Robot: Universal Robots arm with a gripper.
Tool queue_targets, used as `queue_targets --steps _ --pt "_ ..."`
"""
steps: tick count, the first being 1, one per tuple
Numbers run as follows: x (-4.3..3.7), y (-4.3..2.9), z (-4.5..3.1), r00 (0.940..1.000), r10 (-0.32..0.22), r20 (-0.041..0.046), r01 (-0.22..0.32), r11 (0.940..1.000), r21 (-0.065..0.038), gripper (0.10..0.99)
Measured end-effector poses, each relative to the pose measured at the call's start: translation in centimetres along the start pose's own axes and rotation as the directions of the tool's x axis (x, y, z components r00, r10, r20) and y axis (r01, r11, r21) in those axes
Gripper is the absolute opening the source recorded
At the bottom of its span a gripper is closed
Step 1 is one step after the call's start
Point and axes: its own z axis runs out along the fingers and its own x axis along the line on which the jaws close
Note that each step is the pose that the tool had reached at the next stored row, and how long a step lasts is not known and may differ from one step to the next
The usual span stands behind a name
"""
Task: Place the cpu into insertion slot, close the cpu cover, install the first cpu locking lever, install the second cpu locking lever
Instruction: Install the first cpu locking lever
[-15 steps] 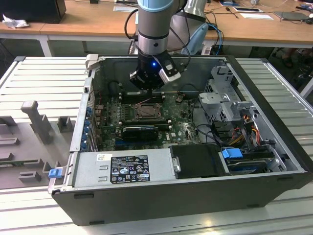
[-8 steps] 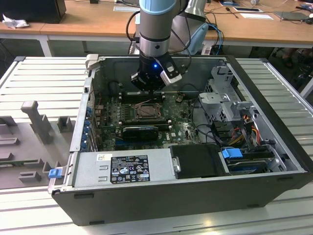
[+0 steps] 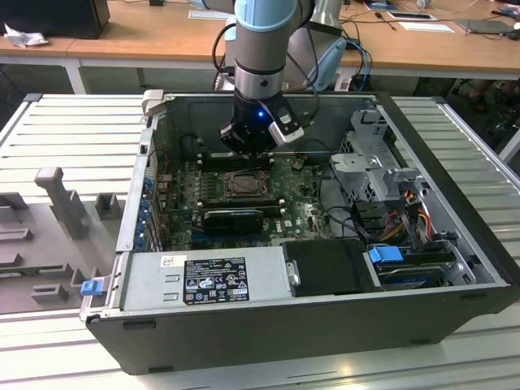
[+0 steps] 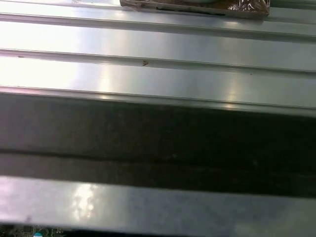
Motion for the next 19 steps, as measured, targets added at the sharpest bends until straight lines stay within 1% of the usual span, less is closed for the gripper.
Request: queue_targets --steps 8,16,18,19 --pt "0.00 -0.03 0.39 1.0000 0.000 -0.0001 0.000 1.0000 0.002 0.106" --pt "-0.01 -0.05 0.56 1.0000 0.001 -0.0011 0.000 0.9999 0.016 0.106" --pt "-0.01 -0.06 0.63 1.0000 0.000 -0.0011 0.000 0.9999 0.017 0.106" --pt "-0.02 -0.05 0.76 1.0000 0.000 -0.0005 0.000 0.9999 0.015 0.106"
